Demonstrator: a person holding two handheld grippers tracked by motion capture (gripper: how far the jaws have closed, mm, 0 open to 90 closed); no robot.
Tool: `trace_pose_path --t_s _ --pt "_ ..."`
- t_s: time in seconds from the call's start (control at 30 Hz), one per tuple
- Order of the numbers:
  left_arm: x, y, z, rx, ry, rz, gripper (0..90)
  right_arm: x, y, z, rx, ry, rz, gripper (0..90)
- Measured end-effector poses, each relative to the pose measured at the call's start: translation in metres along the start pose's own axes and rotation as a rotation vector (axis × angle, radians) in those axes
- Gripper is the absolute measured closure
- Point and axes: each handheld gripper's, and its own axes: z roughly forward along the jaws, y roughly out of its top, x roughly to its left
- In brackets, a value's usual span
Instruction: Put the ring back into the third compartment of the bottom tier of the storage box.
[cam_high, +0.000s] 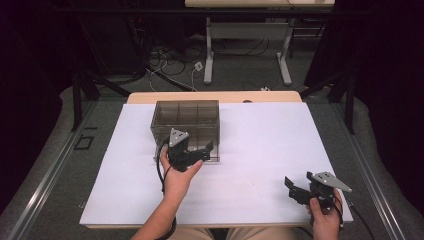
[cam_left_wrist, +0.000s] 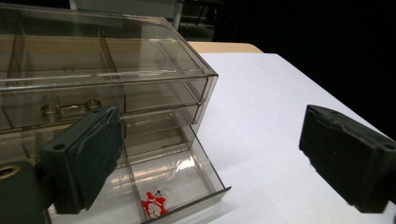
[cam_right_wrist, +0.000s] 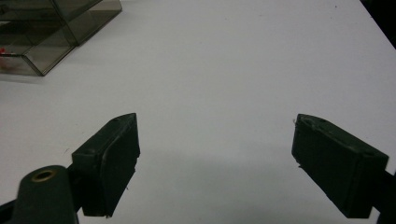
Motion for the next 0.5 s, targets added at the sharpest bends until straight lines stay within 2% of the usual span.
trace_pose_path --t_s 0.2,0.5 --pt "0.000 0.002 -0.008 -0.014 0.000 0.025 0.5 0.001 0.000 0.000 -0.004 -0.001 0.002 14.6" --pt "0.006 0.002 -0.027 -0.047 0.005 0.045 0.5 0.001 0.000 0.000 -0.004 -0.005 -0.002 14.6"
